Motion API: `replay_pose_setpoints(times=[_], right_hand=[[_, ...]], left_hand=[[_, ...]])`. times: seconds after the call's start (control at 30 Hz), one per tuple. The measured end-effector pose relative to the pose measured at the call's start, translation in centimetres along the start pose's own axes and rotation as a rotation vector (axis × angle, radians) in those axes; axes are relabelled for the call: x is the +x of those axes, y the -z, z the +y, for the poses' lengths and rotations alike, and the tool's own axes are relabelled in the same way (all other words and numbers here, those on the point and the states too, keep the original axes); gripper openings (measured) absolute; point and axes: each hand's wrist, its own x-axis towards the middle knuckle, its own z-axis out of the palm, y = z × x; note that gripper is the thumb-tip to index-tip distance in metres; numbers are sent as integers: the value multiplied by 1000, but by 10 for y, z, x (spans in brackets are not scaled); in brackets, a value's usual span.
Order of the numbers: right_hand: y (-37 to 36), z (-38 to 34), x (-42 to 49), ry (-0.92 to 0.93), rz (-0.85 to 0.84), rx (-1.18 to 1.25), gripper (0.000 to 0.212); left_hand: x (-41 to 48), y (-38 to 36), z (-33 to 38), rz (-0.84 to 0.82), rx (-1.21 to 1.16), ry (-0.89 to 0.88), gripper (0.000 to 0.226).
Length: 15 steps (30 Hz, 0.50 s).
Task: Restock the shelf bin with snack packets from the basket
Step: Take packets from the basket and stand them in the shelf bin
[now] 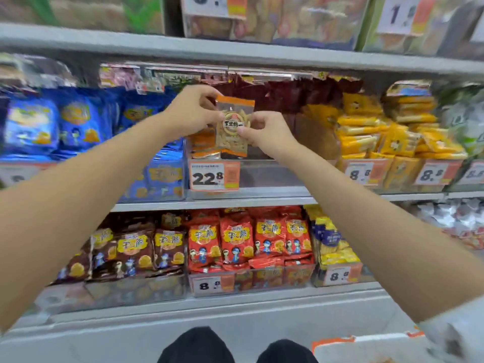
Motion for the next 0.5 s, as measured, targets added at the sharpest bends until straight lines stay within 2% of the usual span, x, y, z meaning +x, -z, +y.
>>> replay_pose_setpoints(times=[0.1, 0.17, 0.23, 0.3, 0.37, 0.43, 0.5], right_hand=[[-21, 14, 20, -73, -90, -120, 19], [-28, 20, 26, -107, -195, -199, 20], [-33, 23, 30, -163, -333, -262, 25], [-34, 22, 34, -221, -429, -304, 26], [-36, 21, 39, -270, -486, -345, 28], [-39, 20, 44, -298, -546, -398, 26], [-43, 20, 47, -329, -589, -438, 22]], left_hand=[[8, 8, -24, -98, 256, 42, 41], [12, 10, -36, -173, 363, 67, 31], [18, 8, -45, -215, 504, 39, 22], [21, 1, -46, -240, 762, -33, 12], [24, -5, -45, -264, 984, -85, 14], [28, -8, -47, -307, 1079, -65, 21], [32, -8, -51, -340, 1077, -25, 24]])
